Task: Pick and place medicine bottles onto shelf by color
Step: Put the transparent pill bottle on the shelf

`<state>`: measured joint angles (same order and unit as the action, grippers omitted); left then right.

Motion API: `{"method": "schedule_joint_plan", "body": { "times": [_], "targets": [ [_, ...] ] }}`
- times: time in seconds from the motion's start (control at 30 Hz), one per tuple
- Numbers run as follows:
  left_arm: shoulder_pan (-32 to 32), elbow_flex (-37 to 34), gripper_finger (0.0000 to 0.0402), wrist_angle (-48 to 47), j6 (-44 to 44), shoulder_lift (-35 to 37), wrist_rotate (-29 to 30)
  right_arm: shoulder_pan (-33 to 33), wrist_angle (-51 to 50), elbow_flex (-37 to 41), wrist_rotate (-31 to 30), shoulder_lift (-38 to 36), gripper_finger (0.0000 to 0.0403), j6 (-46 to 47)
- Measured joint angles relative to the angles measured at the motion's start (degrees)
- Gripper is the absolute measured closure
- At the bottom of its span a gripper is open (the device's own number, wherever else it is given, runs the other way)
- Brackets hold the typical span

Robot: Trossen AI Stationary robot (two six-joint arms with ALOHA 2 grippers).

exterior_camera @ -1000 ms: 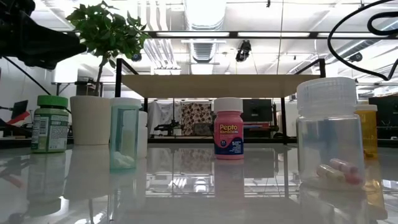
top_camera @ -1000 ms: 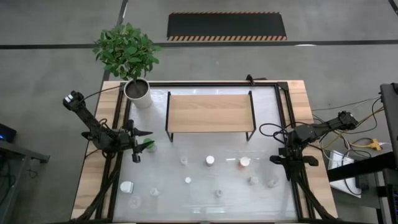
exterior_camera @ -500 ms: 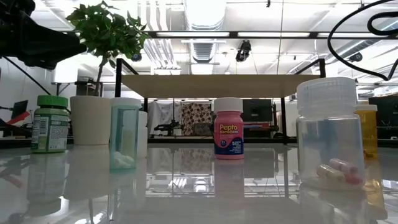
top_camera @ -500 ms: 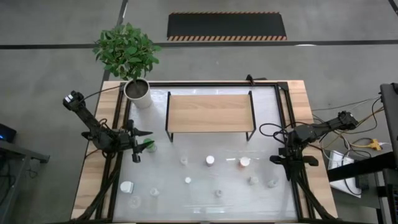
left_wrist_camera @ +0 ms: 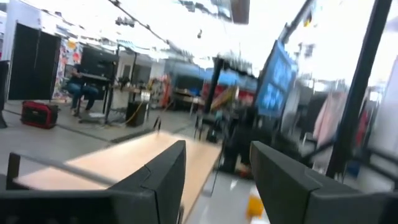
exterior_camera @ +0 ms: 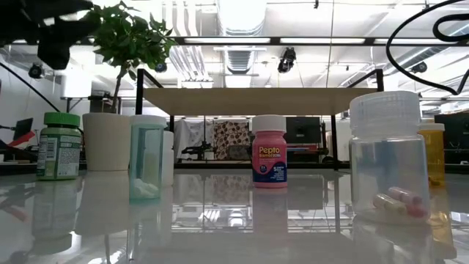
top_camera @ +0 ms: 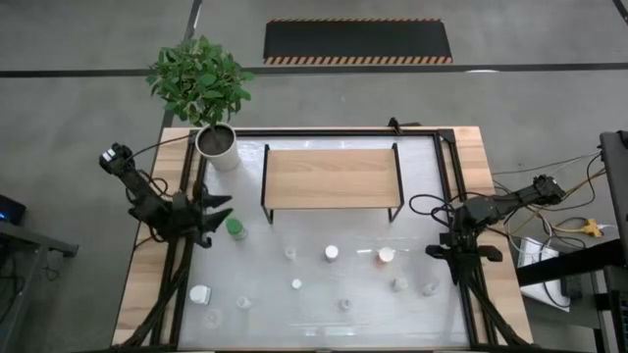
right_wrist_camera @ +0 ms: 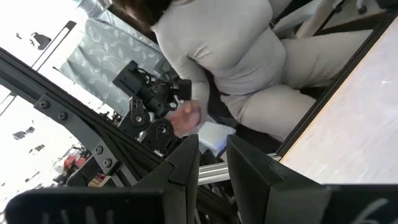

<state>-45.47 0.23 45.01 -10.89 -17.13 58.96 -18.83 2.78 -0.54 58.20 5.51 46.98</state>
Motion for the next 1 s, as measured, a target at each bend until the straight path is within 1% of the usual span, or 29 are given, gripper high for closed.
{"method": "schedule_joint_plan", "body": {
  "times": [0.07,0.17,0.53,0.63,0.73,0.8,0.83,0.9,0.97,1.0],
  "targets": [
    [0.0,0.0,0.0237,4.3,-1.4,0.1,0.0,0.0,3.1,-0.1,-0.3,0.0,0.0330,0.1],
    [0.0,0.0,0.0237,8.1,-1.7,0.0,0.0,0.0,2.8,-0.7,0.4,0.0,0.0330,2.8],
    [0.0,0.0,0.0237,9.8,-1.5,-0.1,-0.2,0.0,4.3,-1.6,0.2,0.0,0.0330,3.0],
    [0.0,0.0,0.0237,10.5,-1.4,-0.1,-0.2,0.0,5.9,-1.7,-0.7,0.0,0.0330,-0.7],
    [0.0,0.0,0.0237,11.3,-1.5,0.0,-0.2,0.0,8.4,-1.7,-2.7,0.0,0.0330,-8.2],
    [0.0,0.0,0.0237,11.6,-1.5,0.0,-0.2,0.0,9.2,-1.7,-7.2,0.0,0.0330,-14.8],
    [0.0,0.0,0.0237,11.7,-1.5,0.0,-0.2,0.0,9.2,-1.7,-11.5,0.0,0.0330,-18.5],
    [0.1,0.0,0.0237,11.8,-1.5,0.0,-0.2,0.0,9.3,-1.7,-23.5,0.0,0.0330,-23.2],
    [0.1,0.0,0.0237,11.8,-1.5,0.0,-0.2,0.0,7.3,-1.8,-33.3,0.4,0.0331,-23.7],
    [0.1,0.0,0.0237,11.8,-1.5,0.0,-0.2,0.0,4.8,-1.8,-36.9,0.7,0.0332,-23.2]
  ]
}}
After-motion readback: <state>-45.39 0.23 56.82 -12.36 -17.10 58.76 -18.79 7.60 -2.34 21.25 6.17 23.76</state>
